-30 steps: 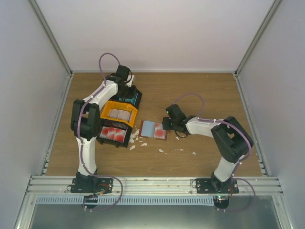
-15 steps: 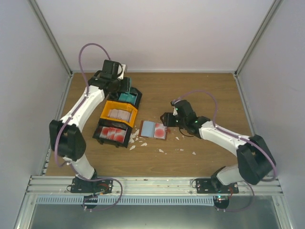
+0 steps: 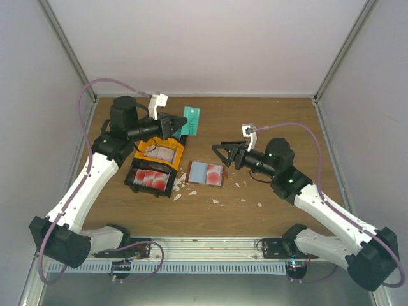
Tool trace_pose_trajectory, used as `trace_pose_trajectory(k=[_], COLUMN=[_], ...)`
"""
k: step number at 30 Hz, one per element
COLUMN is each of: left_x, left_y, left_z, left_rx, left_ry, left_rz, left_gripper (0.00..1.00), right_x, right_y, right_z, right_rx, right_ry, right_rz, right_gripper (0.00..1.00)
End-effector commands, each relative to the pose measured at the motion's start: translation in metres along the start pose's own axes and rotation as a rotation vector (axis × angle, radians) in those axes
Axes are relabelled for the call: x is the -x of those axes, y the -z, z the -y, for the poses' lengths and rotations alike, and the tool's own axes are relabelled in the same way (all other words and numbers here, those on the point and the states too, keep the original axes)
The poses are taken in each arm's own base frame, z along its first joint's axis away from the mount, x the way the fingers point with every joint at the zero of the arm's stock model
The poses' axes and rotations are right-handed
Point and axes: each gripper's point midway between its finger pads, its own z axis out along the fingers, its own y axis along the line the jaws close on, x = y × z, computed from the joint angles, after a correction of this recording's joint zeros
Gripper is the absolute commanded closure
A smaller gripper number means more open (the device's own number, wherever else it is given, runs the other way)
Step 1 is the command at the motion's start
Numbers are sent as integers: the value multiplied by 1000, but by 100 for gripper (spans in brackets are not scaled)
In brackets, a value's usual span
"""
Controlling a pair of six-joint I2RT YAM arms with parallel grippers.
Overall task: Put the credit cards into the card holder
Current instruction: Pick up the credit card from the storage box.
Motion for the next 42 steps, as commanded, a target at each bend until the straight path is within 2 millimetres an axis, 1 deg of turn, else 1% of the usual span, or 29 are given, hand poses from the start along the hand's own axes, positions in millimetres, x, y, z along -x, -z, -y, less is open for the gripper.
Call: trace_pose_trajectory(k=[1,2,5,9,10,14,16,19,21,24,26,29,30,31,33,34,35,36,37,40,42], left_x=[-11,-16,-22,-30,-33,-44,-46,-50,-51,-52,-55,-61,-63,-64,-68,-71,-75,-80,-87,-114,-134], left_y=[7,8,8,6,5,2,1,-2,-2,-3,-4,-7,-9,-10,-14,-16,-17,-18,-18,-21,-24], left_z=[62,69,85,95,95,91,90,87,85,84,81,73,69,63,49,39,28,17,8,-7,-19], left_rx=[-342,-385,-448,-484,-486,-483,-481,-472,-465,-458,-442,-403,-381,-352,-267,-214,-149,-94,-52,17,68], left_ry=[108,124,158,170,178,203,206,214,216,212,224,233,235,234,237,231,229,220,209,208,221], left_rz=[-26,-39,-55,-85,-94,-119,-129,-140,-141,-141,-152,-160,-161,-156,-151,-147,-142,-140,-147,-193,-231], left_gripper=[100,100,100,100,100,100,100,100,100,100,100,98,95,89,69,61,56,52,51,48,46], right_x=[19,22,25,22,21,16,15,14,12,9,9,7,5,3,-3,-6,-12,-18,-26,-55,-76], right_y=[4,2,-5,-13,-14,-11,-10,-10,-11,-12,-11,-10,-10,-11,-13,-14,-16,-17,-18,-17,-14], right_z=[-36,-40,-47,-45,-46,-49,-52,-57,-57,-55,-52,-46,-43,-39,-29,-22,-13,-1,12,56,78], right_rx=[167,185,227,233,241,291,320,359,369,370,361,333,317,298,255,224,184,132,75,-107,-191], right_ry=[-74,-87,-112,-146,-150,-164,-164,-158,-165,-180,-181,-180,-181,-185,-189,-195,-199,-206,-214,-236,-258], right_rz=[50,51,37,19,18,24,31,20,15,17,27,40,39,37,27,19,10,-1,-15,-56,-99], right_gripper=[28,30,36,45,51,69,73,76,84,91,98,99,99,100,100,99,99,99,99,100,100])
